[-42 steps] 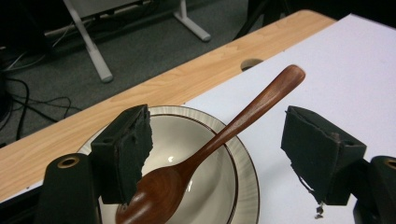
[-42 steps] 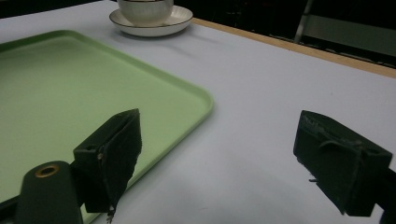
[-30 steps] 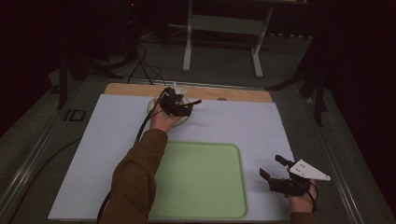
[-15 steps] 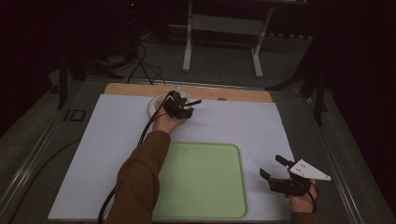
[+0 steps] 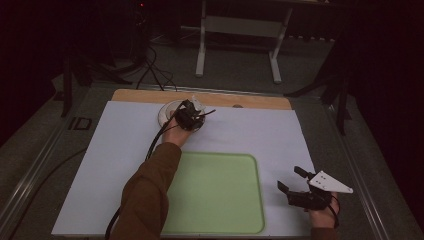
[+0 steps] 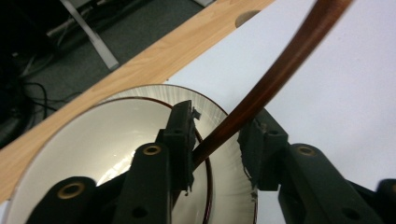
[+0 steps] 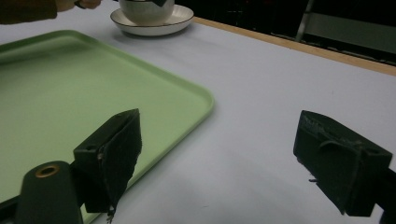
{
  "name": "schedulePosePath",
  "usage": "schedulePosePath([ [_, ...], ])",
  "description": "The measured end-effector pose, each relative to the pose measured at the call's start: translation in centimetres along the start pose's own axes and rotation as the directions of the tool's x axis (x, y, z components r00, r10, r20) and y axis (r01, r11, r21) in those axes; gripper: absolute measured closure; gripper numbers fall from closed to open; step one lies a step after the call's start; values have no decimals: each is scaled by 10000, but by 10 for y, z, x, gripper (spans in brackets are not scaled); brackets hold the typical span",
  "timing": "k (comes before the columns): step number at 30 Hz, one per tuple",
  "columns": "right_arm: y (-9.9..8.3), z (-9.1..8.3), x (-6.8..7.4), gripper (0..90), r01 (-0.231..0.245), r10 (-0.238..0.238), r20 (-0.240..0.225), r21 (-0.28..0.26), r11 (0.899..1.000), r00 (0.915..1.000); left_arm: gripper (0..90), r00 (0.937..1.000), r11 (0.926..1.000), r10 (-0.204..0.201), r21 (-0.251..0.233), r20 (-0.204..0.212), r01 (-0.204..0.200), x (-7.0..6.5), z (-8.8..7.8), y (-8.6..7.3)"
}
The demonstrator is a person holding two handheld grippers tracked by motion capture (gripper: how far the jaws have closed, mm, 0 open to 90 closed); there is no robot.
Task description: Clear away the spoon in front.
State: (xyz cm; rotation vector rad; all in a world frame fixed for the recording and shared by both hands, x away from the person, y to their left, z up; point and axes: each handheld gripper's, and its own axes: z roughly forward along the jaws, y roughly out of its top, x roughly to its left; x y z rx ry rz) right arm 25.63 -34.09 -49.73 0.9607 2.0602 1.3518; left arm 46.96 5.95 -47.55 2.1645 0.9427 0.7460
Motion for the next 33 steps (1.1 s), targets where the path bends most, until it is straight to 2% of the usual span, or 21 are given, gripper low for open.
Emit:
schedulePosePath([
  [6, 0, 1, 1, 149, 74, -74, -18, 14, 10000, 10000, 758, 9996, 9989, 179, -419, -205, -187, 3, -18, 8],
  [13, 0, 0, 2, 149, 63, -63, -28, 5, 10000, 10000, 839, 9980, 9965, 96, -824, -628, -147, 13, -38, 11],
  [17, 0, 1, 2, 149, 76, -76, -40, 30, 10000, 10000, 846, 9983, 9928, -71, -1198, -572, 2, 18, -49, 14],
  [24, 1, 2, 4, 149, 119, -119, -61, 37, 9999, 9999, 847, 9982, 9822, -216, -1873, -566, 106, 20, -72, 21],
  [26, 1, 2, 4, 149, 124, -124, -55, 37, 9999, 9999, 847, 9982, 9770, -278, -2127, -540, 157, 19, -80, 22],
  [30, 1, 2, 4, 150, 150, -150, -66, 48, 9999, 9999, 847, 9986, 9691, -59, -2467, -523, -72, 16, -98, 24],
  [33, 1, 2, 5, 150, 209, -208, -75, 50, 9998, 9998, 847, 9987, 9628, -39, -2700, -510, -100, 14, -111, 25],
])
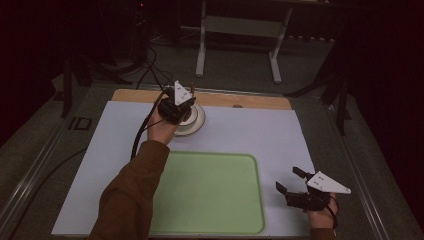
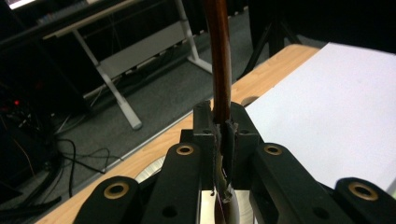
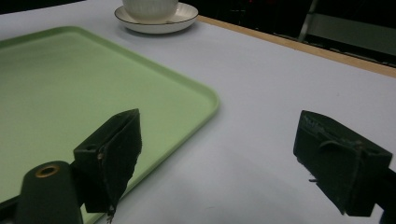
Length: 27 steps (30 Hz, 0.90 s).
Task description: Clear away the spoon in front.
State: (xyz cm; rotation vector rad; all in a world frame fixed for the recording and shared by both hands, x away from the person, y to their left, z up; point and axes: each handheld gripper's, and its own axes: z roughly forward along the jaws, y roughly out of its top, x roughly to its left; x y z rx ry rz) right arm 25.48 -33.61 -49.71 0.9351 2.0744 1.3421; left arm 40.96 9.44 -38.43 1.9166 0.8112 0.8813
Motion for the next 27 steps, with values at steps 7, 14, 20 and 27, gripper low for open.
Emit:
schedulePosePath([
  [7, 0, 0, 1, 149, 27, -27, 10, 8, 10000, 10000, 847, 9995, 9993, -291, -253, 87, 293, 4, -24, 2],
  [14, 1, 0, 2, 150, 38, -38, 16, 32, 10000, 10000, 847, 9982, 9982, -580, -111, 124, 581, 5, -42, -6],
  [20, 1, 0, 2, 149, 29, -29, 16, 29, 10000, 10000, 847, 9957, 9959, -902, -70, 223, 904, 5, -59, -13],
  [27, 0, 1, 2, 149, 66, -66, -4, 54, 10000, 10000, 846, 9908, 9911, -1327, 107, 272, 1324, 1, -74, -22],
])
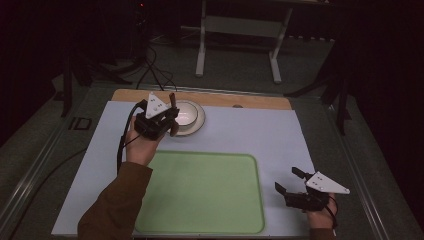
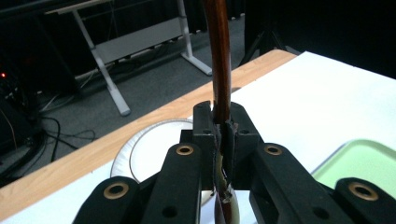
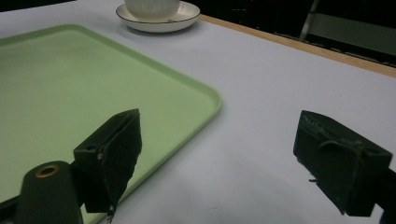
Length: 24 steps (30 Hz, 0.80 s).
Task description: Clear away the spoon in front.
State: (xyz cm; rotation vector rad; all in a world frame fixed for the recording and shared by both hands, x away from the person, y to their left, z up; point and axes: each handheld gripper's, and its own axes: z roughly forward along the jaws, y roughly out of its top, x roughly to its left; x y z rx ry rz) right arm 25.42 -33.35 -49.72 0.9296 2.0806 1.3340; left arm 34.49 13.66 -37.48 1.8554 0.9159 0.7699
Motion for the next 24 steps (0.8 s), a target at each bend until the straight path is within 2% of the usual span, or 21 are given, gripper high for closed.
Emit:
schedulePosePath([
  [9, 0, 0, 0, 149, -8, 8, -14, 5, 10000, 10000, 847, 9998, 9993, -167, 329, 80, 164, -8, -17, -10],
  [24, 0, 0, 0, 149, -12, 12, -6, 2, 10000, 10000, 847, 9992, 9950, -353, 944, 184, 334, -19, -34, -25],
])
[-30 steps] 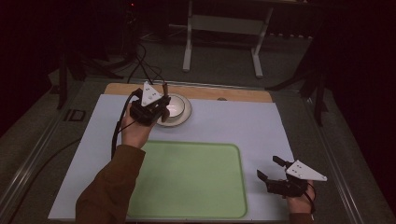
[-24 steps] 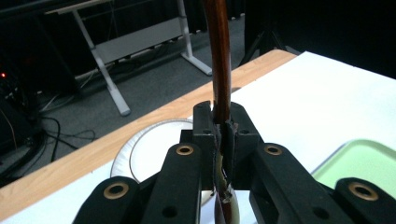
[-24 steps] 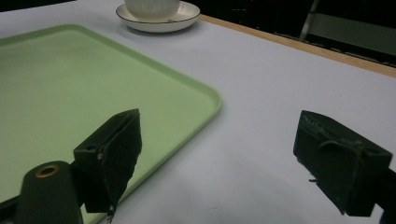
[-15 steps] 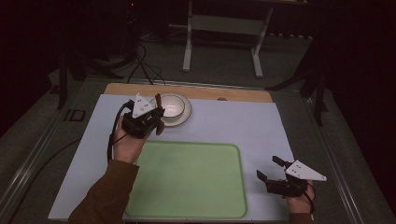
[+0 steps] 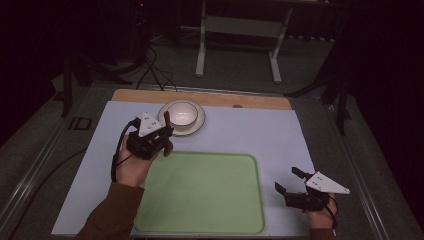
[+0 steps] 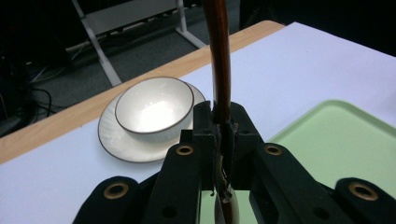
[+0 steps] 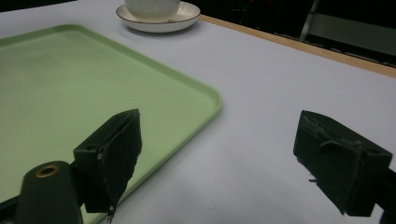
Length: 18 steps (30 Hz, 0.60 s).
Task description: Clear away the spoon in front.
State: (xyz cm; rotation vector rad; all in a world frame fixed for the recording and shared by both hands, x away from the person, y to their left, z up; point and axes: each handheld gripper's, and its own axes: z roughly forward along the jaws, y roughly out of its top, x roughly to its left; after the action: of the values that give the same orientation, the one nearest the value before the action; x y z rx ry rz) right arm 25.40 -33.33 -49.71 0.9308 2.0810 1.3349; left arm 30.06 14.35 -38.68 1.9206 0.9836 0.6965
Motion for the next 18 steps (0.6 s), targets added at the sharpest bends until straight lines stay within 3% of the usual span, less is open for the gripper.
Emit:
schedulePosePath([
  [10, 0, 0, 0, 150, 13, -13, 16, -15, 10000, 10000, 847, 9990, 9979, -425, 489, 158, 416, -1, -2, -26],
  [18, 0, 0, 0, 149, 19, -19, 16, -27, 10000, 10000, 847, 9952, 9947, -936, 454, 294, 922, -3, -10, -44],
])
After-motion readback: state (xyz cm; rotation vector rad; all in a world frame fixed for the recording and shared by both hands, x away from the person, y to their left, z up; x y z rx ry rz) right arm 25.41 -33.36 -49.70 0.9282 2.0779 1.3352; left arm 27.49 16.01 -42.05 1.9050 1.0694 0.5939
